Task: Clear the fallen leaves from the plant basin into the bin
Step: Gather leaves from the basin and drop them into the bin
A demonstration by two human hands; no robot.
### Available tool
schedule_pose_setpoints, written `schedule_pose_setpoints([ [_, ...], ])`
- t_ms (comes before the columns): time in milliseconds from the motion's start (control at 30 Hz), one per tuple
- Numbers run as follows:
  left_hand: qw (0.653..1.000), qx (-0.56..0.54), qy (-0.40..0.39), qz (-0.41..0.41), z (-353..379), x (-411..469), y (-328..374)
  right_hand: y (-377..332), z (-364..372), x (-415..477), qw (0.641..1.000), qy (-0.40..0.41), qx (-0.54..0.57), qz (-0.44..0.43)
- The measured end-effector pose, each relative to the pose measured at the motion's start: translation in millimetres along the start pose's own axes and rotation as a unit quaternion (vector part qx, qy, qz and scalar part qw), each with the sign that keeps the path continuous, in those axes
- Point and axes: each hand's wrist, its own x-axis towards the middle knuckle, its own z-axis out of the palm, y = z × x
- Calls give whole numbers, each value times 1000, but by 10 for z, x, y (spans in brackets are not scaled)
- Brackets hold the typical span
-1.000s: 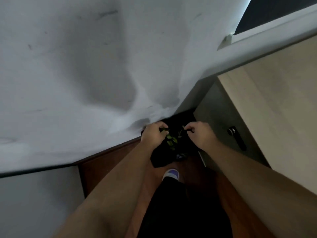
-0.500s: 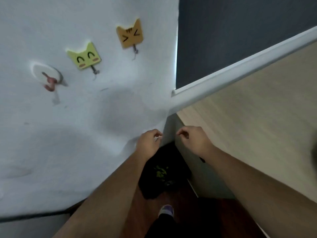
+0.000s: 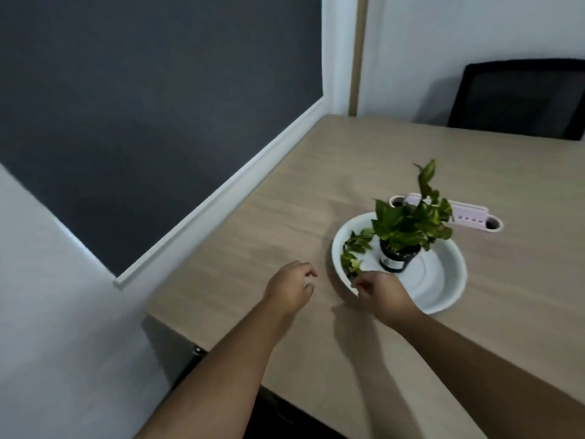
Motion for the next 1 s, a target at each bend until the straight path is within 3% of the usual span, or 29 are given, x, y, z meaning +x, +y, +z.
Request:
schedule_pose_setpoints([
  [200, 982, 102, -94, 131, 412, 411, 385, 625, -147, -234, 996, 8, -32, 85],
  [400, 939, 191, -167, 233, 537, 819, 294, 764, -99, -187, 992, -17, -75, 102],
  [567, 941, 145, -209, 224, 518, 943, 256, 878, -215, -79, 979, -67, -150, 119],
  [767, 939, 95, -255, 212, 623, 787, 408, 1010, -488, 51, 941, -59, -292, 162],
  [867, 950, 45, -248, 187, 592, 781, 391, 925, -451, 156, 947, -61, -262, 173],
  [1000, 968, 2, -213, 134, 468, 1009, 309, 768, -226, 301, 977, -63, -126, 157],
])
